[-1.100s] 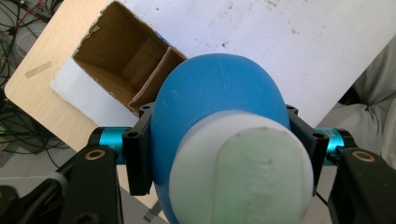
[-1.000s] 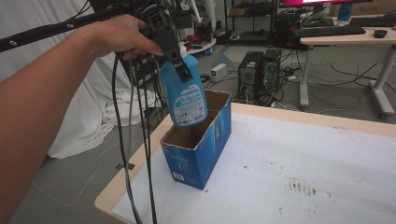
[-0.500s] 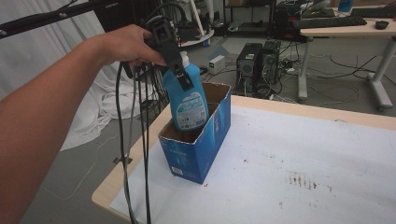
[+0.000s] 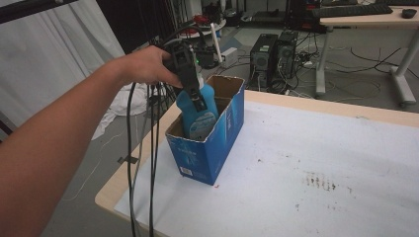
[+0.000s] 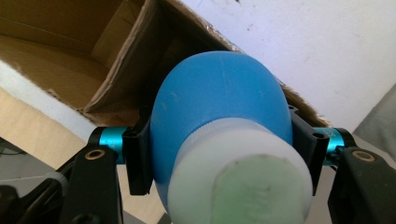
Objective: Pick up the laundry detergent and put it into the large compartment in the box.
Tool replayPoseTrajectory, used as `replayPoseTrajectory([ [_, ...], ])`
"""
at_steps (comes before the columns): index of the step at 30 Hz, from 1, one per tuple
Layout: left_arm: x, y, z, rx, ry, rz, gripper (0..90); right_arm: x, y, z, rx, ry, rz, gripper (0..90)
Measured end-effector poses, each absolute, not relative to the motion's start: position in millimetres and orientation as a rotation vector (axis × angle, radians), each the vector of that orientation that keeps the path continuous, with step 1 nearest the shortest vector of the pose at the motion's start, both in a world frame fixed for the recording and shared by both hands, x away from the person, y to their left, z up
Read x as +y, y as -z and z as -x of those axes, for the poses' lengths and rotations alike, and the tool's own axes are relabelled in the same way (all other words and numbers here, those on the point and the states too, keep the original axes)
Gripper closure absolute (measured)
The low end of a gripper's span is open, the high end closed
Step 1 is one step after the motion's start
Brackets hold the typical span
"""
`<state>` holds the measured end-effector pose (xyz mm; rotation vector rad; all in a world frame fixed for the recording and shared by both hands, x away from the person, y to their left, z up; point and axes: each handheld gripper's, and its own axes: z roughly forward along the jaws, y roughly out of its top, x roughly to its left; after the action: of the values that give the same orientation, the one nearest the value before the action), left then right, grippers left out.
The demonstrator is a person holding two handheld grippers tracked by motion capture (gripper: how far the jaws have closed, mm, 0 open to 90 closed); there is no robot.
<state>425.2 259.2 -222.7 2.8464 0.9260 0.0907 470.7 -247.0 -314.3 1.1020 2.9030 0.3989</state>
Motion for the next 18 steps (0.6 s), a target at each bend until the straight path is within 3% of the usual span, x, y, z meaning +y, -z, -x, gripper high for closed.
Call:
replayPoseTrajectory([
  [18,256.8,263.8,-429.5,0.918,-0.078,-2.905,37.9,-249.1,319.5,-472.7,2.909,-0.395,-1.114,3.6],
])
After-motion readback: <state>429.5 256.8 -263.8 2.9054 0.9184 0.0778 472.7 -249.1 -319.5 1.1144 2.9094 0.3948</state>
